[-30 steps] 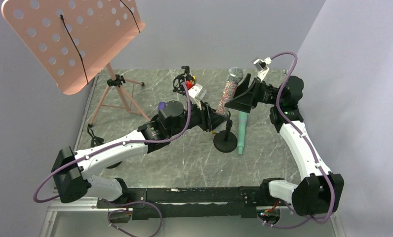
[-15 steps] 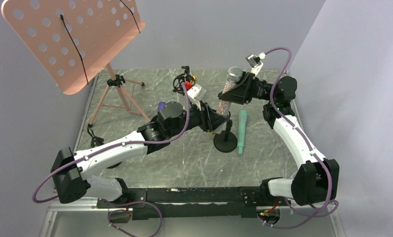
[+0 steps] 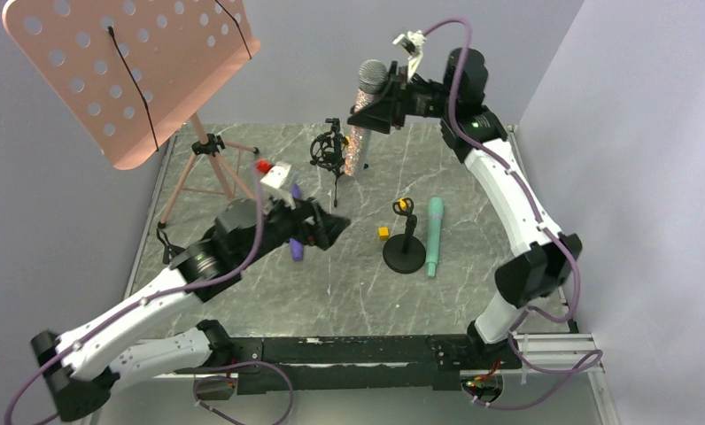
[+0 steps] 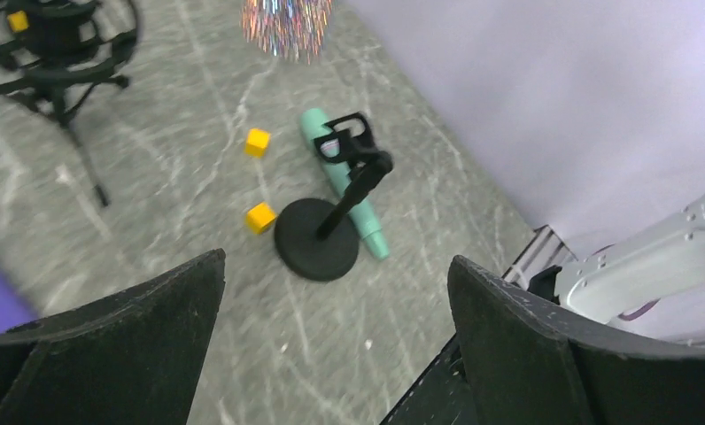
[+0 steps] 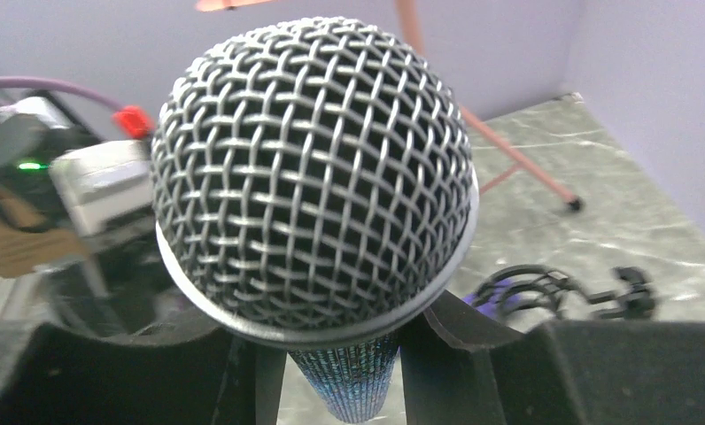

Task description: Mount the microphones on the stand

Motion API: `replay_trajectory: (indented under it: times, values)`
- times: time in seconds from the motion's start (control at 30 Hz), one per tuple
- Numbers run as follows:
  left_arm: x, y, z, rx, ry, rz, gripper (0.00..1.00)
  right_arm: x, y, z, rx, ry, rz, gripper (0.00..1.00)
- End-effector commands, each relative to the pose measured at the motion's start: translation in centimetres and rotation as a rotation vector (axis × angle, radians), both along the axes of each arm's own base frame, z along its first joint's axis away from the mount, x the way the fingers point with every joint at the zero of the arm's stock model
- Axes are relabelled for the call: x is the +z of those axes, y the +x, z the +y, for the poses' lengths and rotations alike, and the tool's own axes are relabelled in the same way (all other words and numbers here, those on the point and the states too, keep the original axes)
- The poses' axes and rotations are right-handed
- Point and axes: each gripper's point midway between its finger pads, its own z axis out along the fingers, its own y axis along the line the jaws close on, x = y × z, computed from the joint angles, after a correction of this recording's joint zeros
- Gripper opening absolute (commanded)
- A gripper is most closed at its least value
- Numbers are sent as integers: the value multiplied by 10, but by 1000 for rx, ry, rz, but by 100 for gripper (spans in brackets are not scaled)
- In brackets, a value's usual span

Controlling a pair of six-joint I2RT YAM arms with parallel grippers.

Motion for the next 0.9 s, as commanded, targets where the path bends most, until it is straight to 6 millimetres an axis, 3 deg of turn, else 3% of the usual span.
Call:
replay_trajectory:
  times: [0.0,0.13,0.27,0.53,0.7,0.87]
  values:
    - [-49,-14,59,130,173,87,99,-19,52,19,-169,-156,-146,1]
    - [-78,-23,78,181,172,146,99,-12,80,47,-220,-179,-243,1]
    - [-87,-25,85,205,172,161,99,-12,100,65,-259,-174,-303,1]
    - [-98,-24,88,208,237,169,99,-25,130,77,-315,-176,-325,1]
    - [-102,-24,89,212,233,166,99,-35,133,74,-327,-211,-340,1]
    - [-101,-23,88,210,238,161,99,-56,124,73,-280,-233,-327,1]
